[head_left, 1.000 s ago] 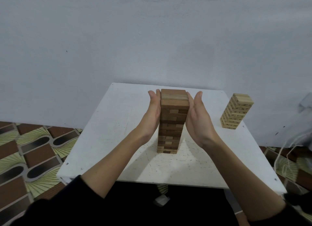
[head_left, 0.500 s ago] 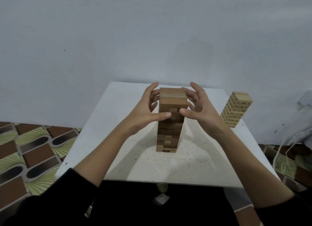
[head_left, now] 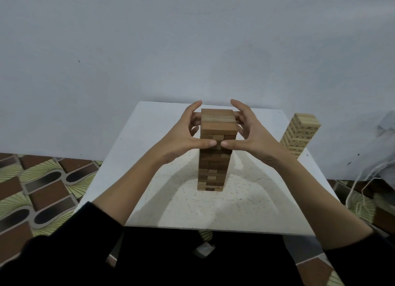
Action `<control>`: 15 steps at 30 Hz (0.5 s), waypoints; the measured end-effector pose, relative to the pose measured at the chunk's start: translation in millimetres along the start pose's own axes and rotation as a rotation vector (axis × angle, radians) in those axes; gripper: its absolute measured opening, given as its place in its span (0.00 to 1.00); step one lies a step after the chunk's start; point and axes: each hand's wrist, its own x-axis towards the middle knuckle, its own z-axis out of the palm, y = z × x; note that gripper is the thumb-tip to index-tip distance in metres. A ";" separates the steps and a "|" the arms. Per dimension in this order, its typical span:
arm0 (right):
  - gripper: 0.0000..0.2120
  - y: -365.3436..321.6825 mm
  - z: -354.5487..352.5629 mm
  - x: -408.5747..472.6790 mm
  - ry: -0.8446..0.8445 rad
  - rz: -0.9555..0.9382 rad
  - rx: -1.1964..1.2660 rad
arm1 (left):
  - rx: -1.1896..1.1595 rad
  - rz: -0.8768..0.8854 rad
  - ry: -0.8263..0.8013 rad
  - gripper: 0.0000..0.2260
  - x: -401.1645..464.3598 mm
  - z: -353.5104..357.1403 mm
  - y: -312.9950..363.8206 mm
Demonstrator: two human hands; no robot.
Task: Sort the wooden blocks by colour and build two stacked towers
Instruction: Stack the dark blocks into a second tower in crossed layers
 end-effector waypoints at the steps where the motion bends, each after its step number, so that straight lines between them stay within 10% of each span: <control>1: 0.45 0.4 0.1 0.2 0.000 -0.001 0.004 | 0.001 -0.002 0.001 0.41 0.2 0.1 0.3; 15: 0.46 -2.0 2.0 1.0 0.000 0.021 0.024 | -0.035 -0.014 -0.022 0.46 2.5 -1.1 0.9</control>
